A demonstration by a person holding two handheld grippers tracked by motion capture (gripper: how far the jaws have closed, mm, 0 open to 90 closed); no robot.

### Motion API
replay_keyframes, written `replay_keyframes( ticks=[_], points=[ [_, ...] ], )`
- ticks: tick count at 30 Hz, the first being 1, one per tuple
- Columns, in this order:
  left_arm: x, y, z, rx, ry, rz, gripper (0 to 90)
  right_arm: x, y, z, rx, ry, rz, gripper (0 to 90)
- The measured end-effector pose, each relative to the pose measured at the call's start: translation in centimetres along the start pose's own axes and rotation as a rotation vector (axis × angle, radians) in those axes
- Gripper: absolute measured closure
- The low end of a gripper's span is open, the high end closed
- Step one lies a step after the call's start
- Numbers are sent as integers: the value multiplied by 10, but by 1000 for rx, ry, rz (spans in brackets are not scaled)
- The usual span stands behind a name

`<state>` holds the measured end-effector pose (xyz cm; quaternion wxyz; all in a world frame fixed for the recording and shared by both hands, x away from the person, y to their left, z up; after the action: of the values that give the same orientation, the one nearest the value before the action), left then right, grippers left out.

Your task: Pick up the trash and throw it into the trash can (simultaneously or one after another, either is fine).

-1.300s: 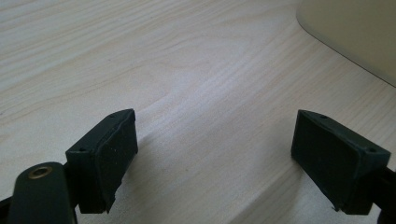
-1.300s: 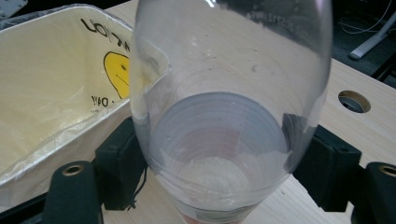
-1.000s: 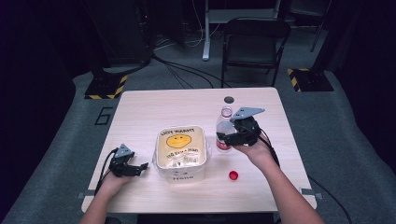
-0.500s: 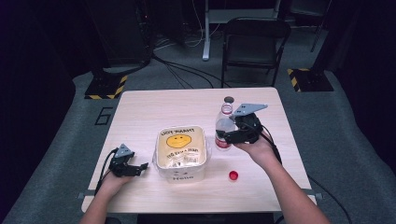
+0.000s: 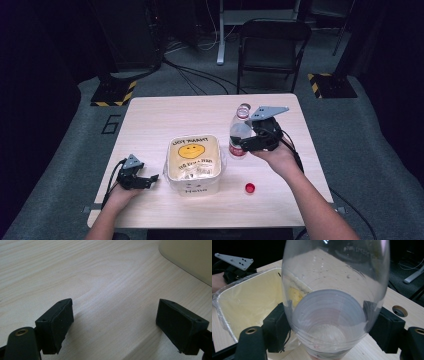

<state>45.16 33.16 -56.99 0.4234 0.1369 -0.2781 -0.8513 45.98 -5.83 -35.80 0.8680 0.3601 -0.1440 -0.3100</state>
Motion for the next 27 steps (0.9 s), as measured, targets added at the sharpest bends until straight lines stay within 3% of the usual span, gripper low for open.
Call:
replay_keyframes(
  ticks=[27],
  points=[
    [0,0,0,-1,0,-1,145,-16,34,24,25,20,58,247]
  ],
)
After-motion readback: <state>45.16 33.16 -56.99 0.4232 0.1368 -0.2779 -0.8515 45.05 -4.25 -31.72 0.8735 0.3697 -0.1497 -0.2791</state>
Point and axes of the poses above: each handheld gripper's, and its own axes: z roughly backward along the jaws, y roughly out of its top, x roughly to its right, the point moved 6 cm from there along -z, roughly forward along the jaws, and after that the axes turned 12 degrees about -x, right-handed, at the moved point
